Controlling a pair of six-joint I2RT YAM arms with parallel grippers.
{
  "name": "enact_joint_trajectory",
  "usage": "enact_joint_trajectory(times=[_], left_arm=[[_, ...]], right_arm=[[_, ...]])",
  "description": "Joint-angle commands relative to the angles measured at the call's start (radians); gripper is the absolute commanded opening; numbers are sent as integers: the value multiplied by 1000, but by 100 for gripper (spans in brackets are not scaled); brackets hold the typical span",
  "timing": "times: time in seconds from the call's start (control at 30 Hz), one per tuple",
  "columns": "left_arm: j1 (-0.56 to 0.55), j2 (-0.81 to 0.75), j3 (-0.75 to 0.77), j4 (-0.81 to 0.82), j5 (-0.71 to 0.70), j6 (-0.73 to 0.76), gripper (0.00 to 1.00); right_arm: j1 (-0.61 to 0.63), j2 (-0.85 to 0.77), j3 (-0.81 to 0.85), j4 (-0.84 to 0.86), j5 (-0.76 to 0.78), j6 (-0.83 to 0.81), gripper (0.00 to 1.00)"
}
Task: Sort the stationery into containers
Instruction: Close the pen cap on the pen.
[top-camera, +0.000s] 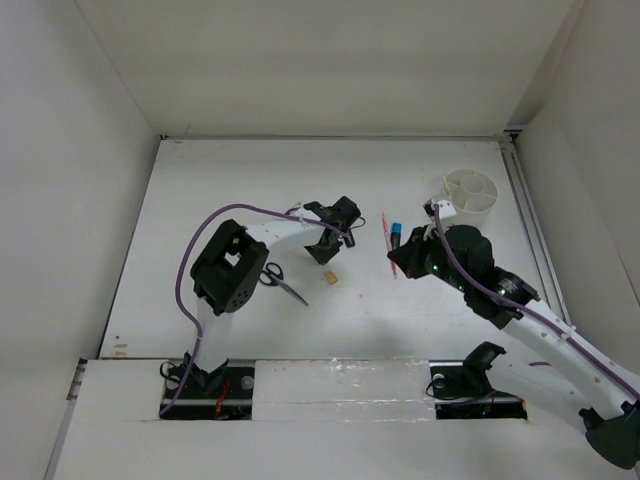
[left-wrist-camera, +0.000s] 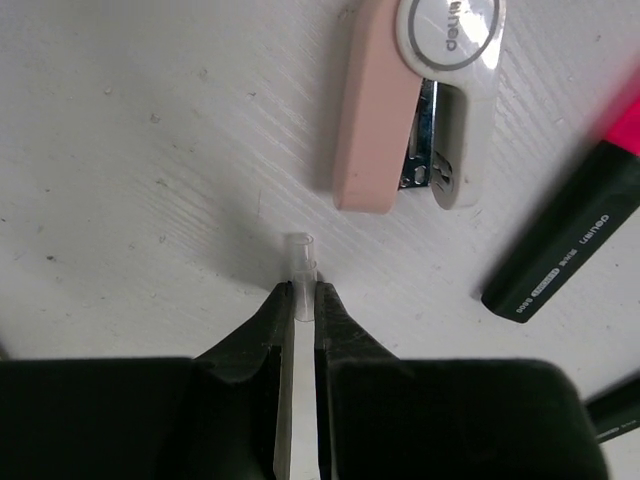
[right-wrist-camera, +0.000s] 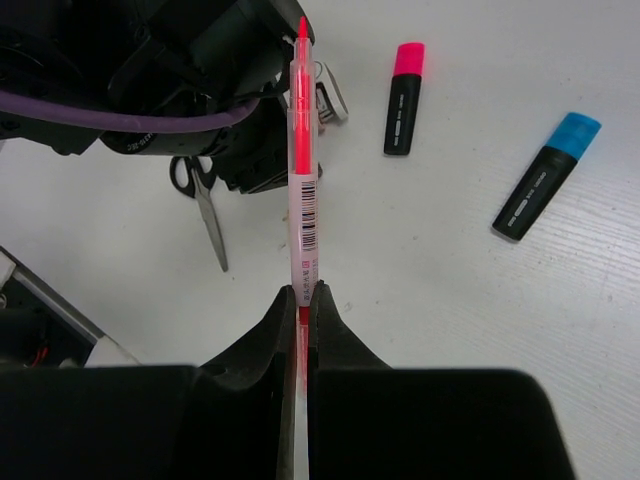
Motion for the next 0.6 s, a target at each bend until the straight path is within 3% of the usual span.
enact_joint_trajectory(times=[0.0,0.17,0.37,0.57], left_arm=[[3,80,-99,70,50,13,0],[-8,-141,-207,270,73,142,0],[-8,-370,-192,459,57,437,0],[52,-604,-241,661,175,656,0]], right_arm=[[-28,8,-7,59,-31,-12,0],[-86,17,-42,106,-88,-12,0],[-171,71,-99,218,-313,26,0],[-166,151,-149,393,-474,124,0]])
